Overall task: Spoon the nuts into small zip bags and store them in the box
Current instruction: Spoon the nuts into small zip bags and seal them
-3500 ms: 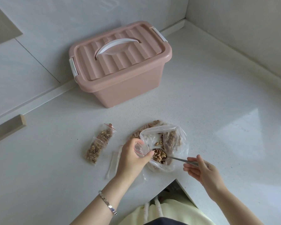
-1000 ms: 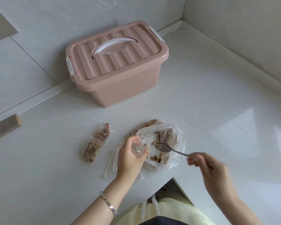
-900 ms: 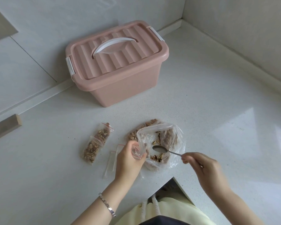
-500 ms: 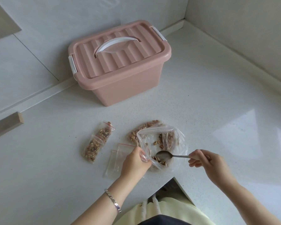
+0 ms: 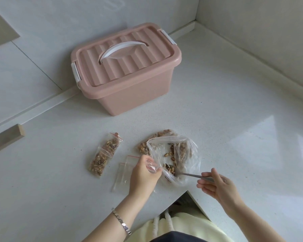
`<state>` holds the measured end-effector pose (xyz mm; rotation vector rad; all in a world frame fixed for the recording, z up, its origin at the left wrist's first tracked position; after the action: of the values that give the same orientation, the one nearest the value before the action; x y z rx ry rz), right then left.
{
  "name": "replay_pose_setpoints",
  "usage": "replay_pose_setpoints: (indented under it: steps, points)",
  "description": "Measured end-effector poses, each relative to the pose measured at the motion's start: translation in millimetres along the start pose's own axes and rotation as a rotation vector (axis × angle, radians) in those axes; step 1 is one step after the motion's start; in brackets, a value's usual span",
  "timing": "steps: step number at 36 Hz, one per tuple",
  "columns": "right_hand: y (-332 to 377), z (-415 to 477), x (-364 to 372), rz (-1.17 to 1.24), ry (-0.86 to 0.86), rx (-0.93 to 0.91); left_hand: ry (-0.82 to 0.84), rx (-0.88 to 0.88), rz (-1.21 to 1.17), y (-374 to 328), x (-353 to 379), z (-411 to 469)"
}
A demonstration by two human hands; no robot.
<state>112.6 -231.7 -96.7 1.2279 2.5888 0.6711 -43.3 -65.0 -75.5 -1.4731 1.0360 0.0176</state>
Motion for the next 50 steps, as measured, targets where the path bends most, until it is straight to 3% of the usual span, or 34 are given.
replay_pose_setpoints:
  steps: [8,21,42,46,50]
  points:
    - [14,-14,-6,0.177,0.03,-0.104,-0.158,0.138,-0.164,-7,-7,-5]
    - [47,-59,23,0.173,0.022,-0.468,-0.089,0.132,-0.264,-20,8,10]
    - [43,-88,33,-0.302,-0.151,-0.957,-0.076,0.115,-0.282,-17,10,13]
    - [43,-83,27,-0.254,-0.196,-0.937,-0.147,0.223,-0.321,-25,3,8]
    - [42,-71,21,-0.229,-0.248,-0.826,-0.326,0.328,-0.289,-20,-5,1]
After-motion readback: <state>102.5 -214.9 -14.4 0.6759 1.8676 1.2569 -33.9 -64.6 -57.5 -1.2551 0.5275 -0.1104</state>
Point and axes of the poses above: each hand's wrist, its own z-axis towards the middle knuckle, its own x-axis out of the palm, y = z × x, the point moved 3 cm from there along z, towards the middle knuckle, and after that the axes turned 14 degrees about x, right-handed, at the moved point
